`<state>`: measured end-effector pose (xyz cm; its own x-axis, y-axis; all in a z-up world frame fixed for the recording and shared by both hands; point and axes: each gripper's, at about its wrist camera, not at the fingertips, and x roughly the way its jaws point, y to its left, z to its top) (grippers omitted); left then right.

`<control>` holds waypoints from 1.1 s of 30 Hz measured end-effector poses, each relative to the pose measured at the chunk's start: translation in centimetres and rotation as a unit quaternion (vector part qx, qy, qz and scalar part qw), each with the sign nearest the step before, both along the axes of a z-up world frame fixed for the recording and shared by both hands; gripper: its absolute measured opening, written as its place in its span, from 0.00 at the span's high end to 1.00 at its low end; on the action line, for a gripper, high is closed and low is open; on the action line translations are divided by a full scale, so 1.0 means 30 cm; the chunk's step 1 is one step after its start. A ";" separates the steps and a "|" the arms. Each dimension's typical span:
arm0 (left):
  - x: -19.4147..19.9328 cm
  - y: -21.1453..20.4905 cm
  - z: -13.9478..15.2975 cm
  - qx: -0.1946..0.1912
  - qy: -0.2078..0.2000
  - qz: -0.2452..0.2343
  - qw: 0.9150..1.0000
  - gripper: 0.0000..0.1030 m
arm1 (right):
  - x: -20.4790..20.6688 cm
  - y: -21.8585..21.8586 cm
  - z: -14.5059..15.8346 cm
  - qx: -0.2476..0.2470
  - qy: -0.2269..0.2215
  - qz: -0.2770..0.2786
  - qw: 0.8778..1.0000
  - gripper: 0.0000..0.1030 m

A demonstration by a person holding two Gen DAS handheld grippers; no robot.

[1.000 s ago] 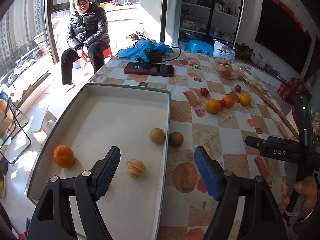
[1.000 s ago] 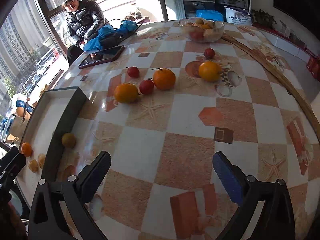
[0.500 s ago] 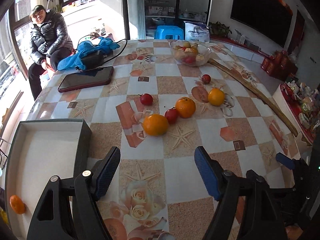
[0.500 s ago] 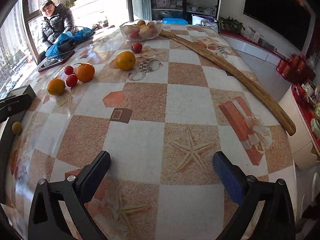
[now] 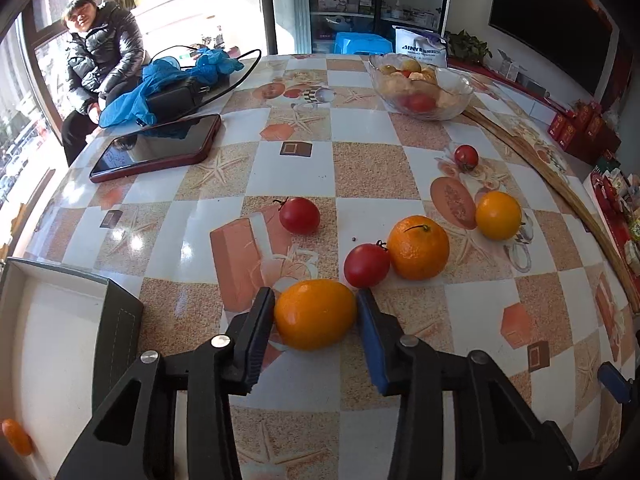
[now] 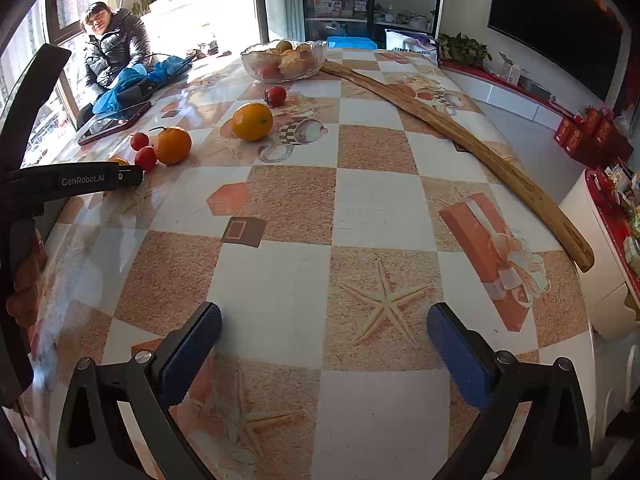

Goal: Organize fruits
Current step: 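Grasp the navel orange with the left gripper while the right gripper moves back over the table, then grasp a second navel orange on the table with the right gripper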

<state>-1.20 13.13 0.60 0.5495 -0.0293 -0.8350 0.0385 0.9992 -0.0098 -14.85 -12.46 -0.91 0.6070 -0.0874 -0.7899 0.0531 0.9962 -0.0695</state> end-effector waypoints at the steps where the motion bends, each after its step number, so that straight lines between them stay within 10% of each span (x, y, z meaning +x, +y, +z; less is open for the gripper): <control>1: -0.003 0.000 0.000 -0.001 0.000 0.000 1.000 0.59 | 0.000 -0.001 0.000 0.000 0.000 0.000 1.000 0.00; 16: -0.407 0.008 -0.008 -0.003 -0.040 0.026 0.999 0.59 | 0.001 -0.001 -0.001 0.000 0.000 0.000 1.000 0.00; 33: -0.432 0.000 -0.007 -0.006 -0.040 0.028 0.999 0.60 | 0.080 0.005 0.008 0.005 0.069 0.001 0.998 0.00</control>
<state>-14.15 13.14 0.38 0.6155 -0.0061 -0.7881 -0.0161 0.9997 -0.0204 -12.45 -12.32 -0.66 0.4928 -0.0776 -0.8667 0.0421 0.9970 -0.0654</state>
